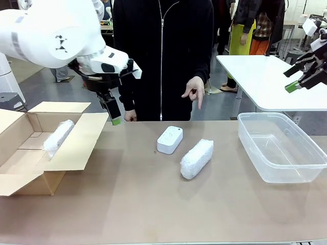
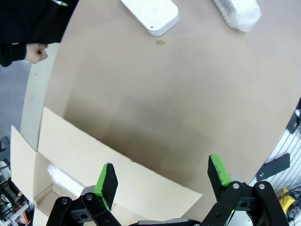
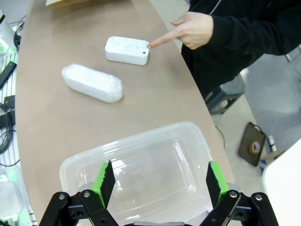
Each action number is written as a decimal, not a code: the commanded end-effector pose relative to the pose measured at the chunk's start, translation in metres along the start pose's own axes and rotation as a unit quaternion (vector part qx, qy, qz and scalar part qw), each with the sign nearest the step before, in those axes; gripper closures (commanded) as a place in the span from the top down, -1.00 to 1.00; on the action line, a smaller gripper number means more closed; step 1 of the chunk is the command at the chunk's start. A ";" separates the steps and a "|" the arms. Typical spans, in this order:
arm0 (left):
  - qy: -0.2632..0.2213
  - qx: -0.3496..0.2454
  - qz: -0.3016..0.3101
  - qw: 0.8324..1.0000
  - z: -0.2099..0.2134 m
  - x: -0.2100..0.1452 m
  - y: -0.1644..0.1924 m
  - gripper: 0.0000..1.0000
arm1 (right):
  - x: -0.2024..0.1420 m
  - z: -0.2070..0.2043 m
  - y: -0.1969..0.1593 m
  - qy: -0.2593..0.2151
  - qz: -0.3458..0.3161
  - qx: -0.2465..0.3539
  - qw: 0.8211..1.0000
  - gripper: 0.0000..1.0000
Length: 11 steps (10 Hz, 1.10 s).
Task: Separate and place wrapped and unwrapped clocks.
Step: Pick up the Digital clock indicated by the person.
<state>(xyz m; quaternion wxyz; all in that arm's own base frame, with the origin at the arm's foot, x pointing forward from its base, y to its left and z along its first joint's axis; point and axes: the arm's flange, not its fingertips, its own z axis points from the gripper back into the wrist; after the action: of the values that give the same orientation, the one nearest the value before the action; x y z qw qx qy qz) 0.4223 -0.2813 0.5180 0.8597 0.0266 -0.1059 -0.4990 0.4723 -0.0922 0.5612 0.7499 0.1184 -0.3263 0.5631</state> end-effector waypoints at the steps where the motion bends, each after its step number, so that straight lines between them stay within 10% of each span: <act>1: 0.027 -0.001 0.003 1.000 -0.007 0.021 -0.011 1.00 | -0.001 -0.001 0.000 -0.008 0.000 0.002 1.000 1.00; 11: 0.008 -0.039 0.032 0.999 -0.055 0.125 -0.077 1.00 | -0.001 -0.001 0.000 -0.008 0.000 0.002 1.000 1.00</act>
<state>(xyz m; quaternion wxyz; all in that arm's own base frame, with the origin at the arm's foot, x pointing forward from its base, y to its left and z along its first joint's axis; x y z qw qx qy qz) 0.4230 -0.4184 0.4733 0.8741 -0.0204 -0.0714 -0.4801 0.4723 -0.0923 0.5613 0.7500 0.1184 -0.3263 0.5630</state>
